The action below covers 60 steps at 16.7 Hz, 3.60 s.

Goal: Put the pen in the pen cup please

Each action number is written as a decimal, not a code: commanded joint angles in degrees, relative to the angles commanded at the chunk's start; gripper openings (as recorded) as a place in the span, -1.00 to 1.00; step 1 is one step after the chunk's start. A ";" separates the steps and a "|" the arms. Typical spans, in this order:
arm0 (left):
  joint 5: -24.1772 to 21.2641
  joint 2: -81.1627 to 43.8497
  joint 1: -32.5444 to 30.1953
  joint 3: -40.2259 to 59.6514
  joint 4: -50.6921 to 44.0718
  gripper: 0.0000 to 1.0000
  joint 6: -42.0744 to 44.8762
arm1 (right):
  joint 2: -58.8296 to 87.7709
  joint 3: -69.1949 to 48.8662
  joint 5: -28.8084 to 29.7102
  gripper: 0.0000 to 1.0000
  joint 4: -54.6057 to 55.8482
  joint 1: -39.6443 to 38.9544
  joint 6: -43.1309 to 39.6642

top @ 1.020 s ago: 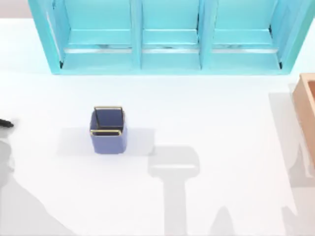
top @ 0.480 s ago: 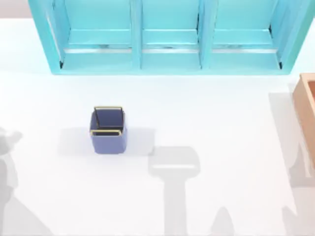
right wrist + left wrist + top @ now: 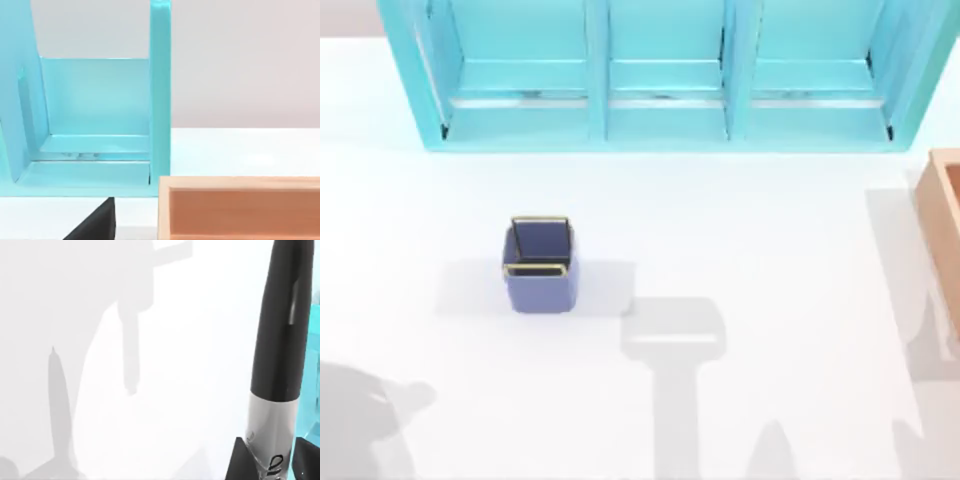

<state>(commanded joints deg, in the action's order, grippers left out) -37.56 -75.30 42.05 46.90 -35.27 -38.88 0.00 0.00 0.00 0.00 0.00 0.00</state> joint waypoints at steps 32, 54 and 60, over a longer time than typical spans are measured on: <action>98.33 -23.10 -82.87 -2.38 97.45 -1.00 46.45 | 0.00 0.00 0.00 1.00 0.00 0.00 0.00; 115.88 -26.23 -95.72 -3.27 104.95 -0.70 50.79 | 0.00 0.00 0.00 1.00 0.00 0.00 0.00; 115.88 -26.23 -95.72 -3.27 104.95 0.21 50.79 | 0.00 0.00 0.00 1.00 0.00 0.00 0.00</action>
<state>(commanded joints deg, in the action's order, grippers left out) 78.32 -101.53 -53.66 43.63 69.68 11.92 0.00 0.00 0.00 0.00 0.00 0.00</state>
